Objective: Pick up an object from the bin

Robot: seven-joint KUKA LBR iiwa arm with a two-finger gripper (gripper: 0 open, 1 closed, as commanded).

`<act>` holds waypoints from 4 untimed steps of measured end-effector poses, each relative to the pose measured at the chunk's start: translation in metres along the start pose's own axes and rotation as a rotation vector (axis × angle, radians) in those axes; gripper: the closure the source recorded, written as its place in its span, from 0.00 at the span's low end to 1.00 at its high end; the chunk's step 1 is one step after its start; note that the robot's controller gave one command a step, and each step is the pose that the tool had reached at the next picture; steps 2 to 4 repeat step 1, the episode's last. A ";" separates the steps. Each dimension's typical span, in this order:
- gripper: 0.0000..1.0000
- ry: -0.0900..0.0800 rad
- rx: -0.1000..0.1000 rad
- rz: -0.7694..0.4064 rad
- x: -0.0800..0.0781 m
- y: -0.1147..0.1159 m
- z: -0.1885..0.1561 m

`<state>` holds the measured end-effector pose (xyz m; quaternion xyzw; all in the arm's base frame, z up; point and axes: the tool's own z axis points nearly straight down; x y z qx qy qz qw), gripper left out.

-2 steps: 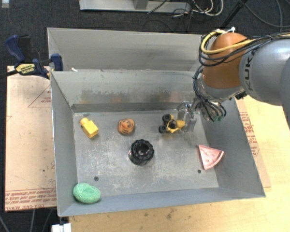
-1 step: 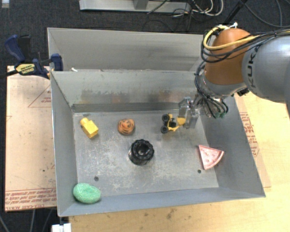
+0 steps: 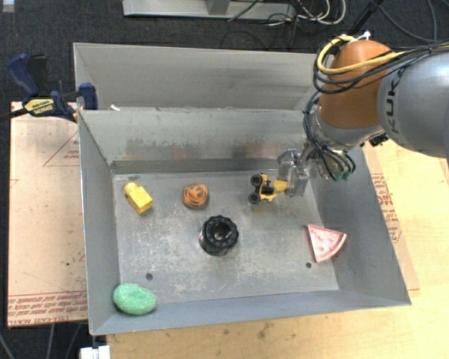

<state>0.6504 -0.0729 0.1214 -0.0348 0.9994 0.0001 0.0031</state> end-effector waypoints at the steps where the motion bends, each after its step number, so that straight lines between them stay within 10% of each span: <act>1: 1.00 0.001 0.000 0.000 0.000 0.000 -0.007; 4: 1.00 0.001 0.000 0.000 0.000 0.000 -0.007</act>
Offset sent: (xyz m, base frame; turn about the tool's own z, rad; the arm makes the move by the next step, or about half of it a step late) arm 0.0001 0.0001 0.0637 0.0000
